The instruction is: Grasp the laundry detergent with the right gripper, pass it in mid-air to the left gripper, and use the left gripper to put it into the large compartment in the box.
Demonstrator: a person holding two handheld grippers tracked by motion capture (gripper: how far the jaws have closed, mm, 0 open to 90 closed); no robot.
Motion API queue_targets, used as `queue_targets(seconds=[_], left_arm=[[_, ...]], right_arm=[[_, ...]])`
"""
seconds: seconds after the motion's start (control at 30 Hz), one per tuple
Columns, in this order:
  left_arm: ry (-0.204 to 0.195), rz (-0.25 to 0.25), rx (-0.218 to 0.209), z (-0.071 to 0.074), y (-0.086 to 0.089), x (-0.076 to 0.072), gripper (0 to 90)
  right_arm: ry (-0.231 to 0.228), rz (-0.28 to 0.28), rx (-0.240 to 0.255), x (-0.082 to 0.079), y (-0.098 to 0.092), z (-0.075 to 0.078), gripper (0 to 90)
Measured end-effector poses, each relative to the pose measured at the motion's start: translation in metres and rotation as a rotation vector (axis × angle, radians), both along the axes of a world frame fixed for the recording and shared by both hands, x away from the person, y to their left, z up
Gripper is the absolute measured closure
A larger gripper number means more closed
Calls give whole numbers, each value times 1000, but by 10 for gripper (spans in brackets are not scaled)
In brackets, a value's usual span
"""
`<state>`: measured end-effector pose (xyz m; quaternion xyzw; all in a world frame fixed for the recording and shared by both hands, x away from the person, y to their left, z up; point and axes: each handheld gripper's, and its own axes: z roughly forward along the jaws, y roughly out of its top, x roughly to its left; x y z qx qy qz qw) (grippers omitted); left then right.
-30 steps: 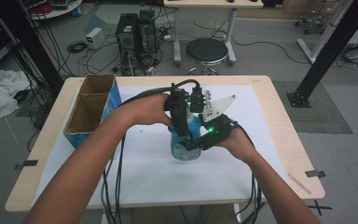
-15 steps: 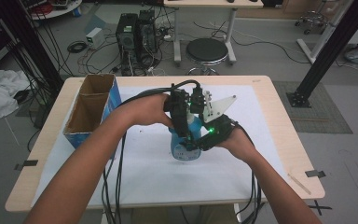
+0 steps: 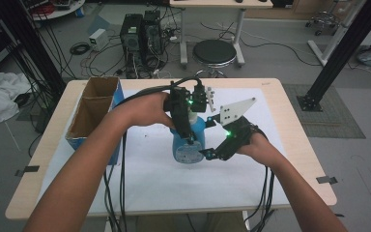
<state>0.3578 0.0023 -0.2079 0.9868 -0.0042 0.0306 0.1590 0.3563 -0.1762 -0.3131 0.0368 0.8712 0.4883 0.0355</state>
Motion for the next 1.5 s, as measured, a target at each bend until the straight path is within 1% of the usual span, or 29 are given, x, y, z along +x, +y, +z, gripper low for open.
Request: queue_targets(seconds=[0.03, 0.1, 0.17, 0.2, 0.23, 0.27, 0.3, 0.33, 0.37, 0.4, 0.43, 0.53, 0.6, 0.63, 0.67, 0.77, 0.8, 0.83, 0.87, 0.9, 0.97, 1.03, 1.07, 1.1, 1.13, 1.17, 1.23, 1.37, 1.5], left_arm=[[-3, 6, 0, 1, 2, 1, 382], [-7, 20, -5, 2, 6, 2, 382], [-9, 39, 1, 3, 10, 4, 381], [-9, 48, 12, 3, 12, 5, 381], [-9, 53, 12, 3, 13, 5, 381], [-10, 62, 16, 3, 16, 6, 381], [-14, 67, 22, 3, 17, 6, 381], [-15, 72, 21, 3, 19, 6, 381], [-16, 76, 28, 3, 20, 7, 381], [-19, 81, 31, 3, 22, 7, 381], [-19, 86, 34, 3, 23, 7, 381], [-24, 102, 35, 4, 27, 8, 381], [-34, 115, 33, 5, 29, 9, 381], [-37, 121, 33, 5, 30, 9, 380], [-39, 122, 33, 5, 31, 9, 380], [-43, 142, 25, 7, 35, 11, 381], [-46, 147, 24, 7, 36, 11, 381], [-48, 158, 25, 8, 37, 12, 380], [-53, 172, 28, 9, 38, 12, 381], [-57, 187, 23, 10, 39, 13, 381], [-63, 225, 22, 14, 41, 15, 380], [-70, 258, 25, 19, 44, 16, 380], [-72, 269, 27, 21, 45, 17, 381], [-72, 269, 27, 21, 45, 17, 381], [-72, 297, 25, 25, 48, 19, 381], [-71, 310, 25, 28, 50, 20, 381], [-66, 347, 17, 34, 54, 22, 381], [-63, 414, 6, 47, 63, 25, 381], [-79, 470, 19, 61, 71, 24, 380]], right_arm=[[10, -23, -13, 1, -3, 1, 102], [10, -50, -31, 3, -9, 2, 102], [47, -62, -35, 7, -17, 2, 102], [65, -81, -33, 9, -21, 3, 102], [77, -113, -38, 11, -26, 3, 102], [81, -133, -35, 12, -28, 3, 102], [104, -145, -38, 13, -33, 4, 102], [121, -146, -37, 15, -37, 4, 102], [135, -129, -45, 16, -40, 4, 102], [142, -104, -59, 16, -42, 4, 102], [141, -99, -75, 16, -44, 4, 101], [135, -122, -129, 15, -46, 4, 99], [134, -149, -181, 15, -46, 4, 4], [139, -149, -212, 15, -48, 4, 5], [156, -140, -234, 15, -49, 4, 5], [178, -149, -268, 15, -54, 6, 6], [218, -141, -286, 17, -57, 8, 6], [235, -144, -298, 17, -59, 8, 6], [228, -158, -311, 17, -63, 9, 6], [218, -192, -329, 17, -67, 9, 6], [227, -237, -376, 19, -76, 11, 7], [201, -242, -424, 17, -85, 13, 7], [180, -244, -458, 15, -89, 14, 7], [180, -244, -458, 15, -89, 14, 7], [168, -244, -487, 14, -91, 15, 7], [148, -243, -541, 12, -96, 17, 8], [140, -234, -583, 11, -102, 22, 8], [130, -232, -611, 10, -116, 34, 8], [123, -241, -619, 10, -127, 41, 8]])
